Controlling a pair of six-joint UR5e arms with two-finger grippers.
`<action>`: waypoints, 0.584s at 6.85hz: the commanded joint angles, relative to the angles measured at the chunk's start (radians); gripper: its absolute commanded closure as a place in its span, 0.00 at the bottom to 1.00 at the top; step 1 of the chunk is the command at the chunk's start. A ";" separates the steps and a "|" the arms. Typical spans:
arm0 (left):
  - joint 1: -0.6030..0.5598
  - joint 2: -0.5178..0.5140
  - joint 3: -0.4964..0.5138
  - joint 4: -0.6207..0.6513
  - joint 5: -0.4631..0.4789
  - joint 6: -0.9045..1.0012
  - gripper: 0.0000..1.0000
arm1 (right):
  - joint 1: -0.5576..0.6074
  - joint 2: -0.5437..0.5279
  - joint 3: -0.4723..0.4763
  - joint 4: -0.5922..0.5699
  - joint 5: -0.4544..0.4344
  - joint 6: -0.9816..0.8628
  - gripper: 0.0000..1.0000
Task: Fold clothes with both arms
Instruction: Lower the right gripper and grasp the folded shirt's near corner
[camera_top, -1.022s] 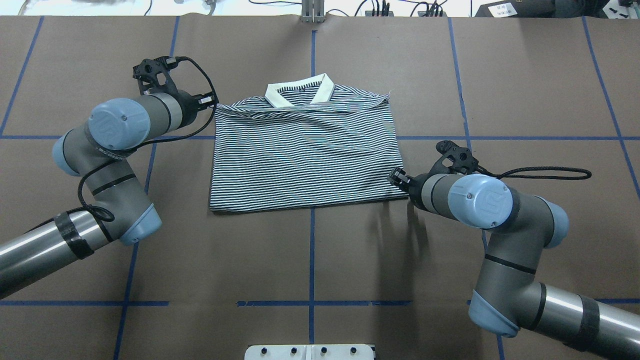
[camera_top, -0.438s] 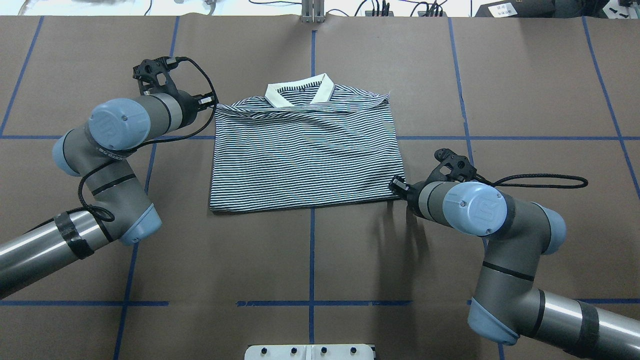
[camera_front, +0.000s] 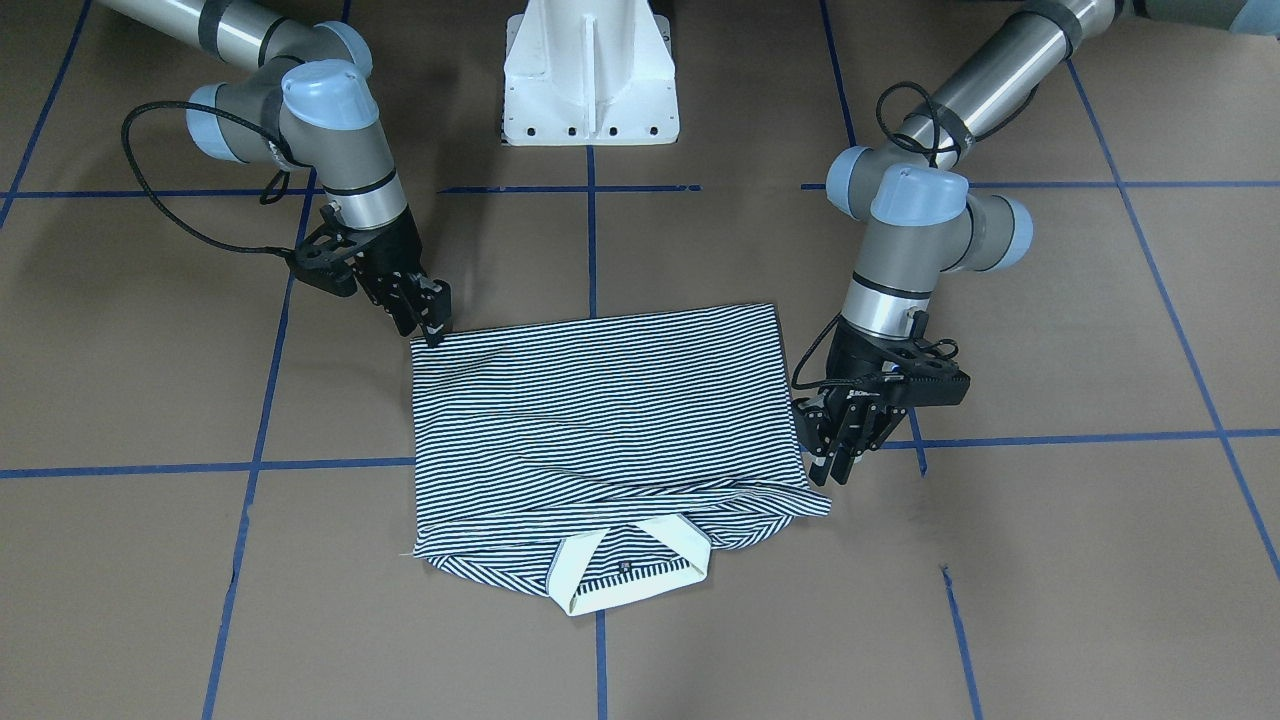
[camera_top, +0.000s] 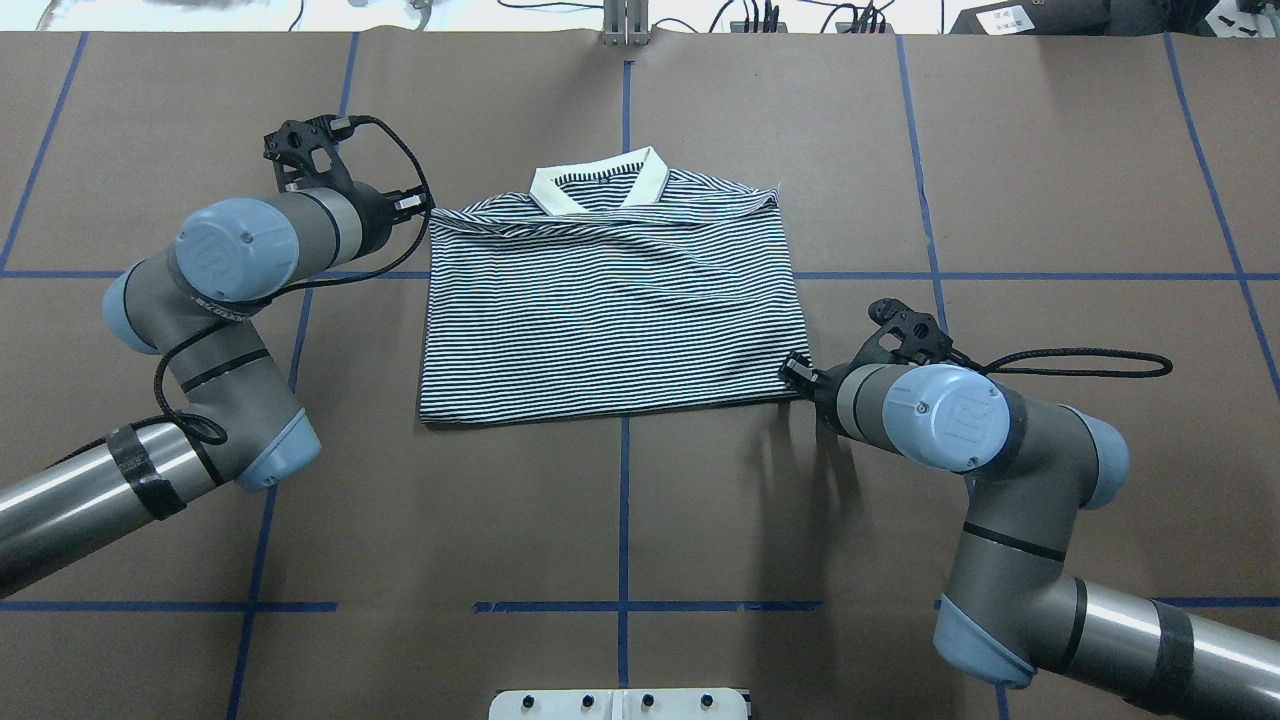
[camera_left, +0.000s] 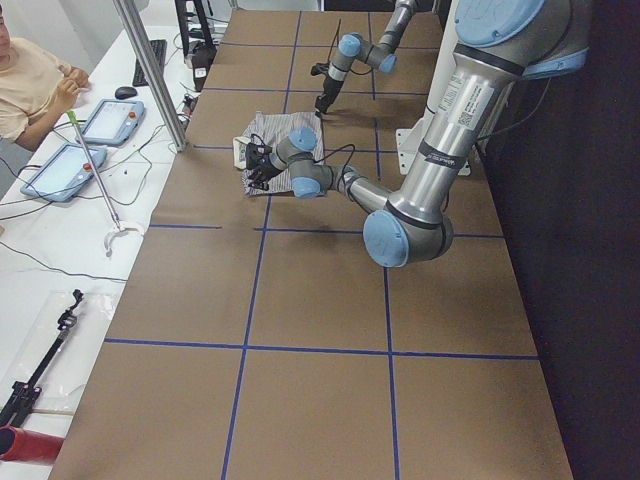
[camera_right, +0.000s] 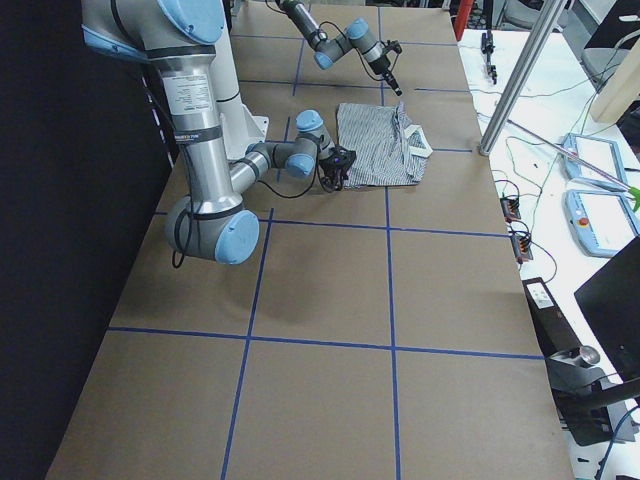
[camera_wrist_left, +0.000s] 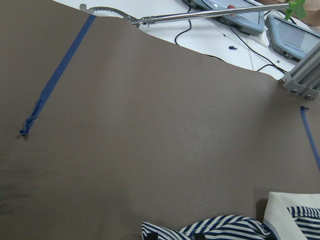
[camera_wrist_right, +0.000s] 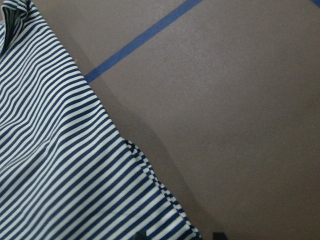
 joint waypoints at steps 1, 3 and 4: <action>0.000 0.001 0.000 0.000 0.000 0.000 0.64 | 0.003 -0.001 -0.002 -0.001 0.000 0.001 0.74; 0.000 0.001 0.000 0.000 0.002 0.000 0.64 | 0.003 0.002 0.004 -0.001 0.001 -0.003 1.00; 0.000 0.002 0.002 0.000 0.000 0.000 0.64 | 0.003 0.002 0.006 -0.002 0.001 -0.005 1.00</action>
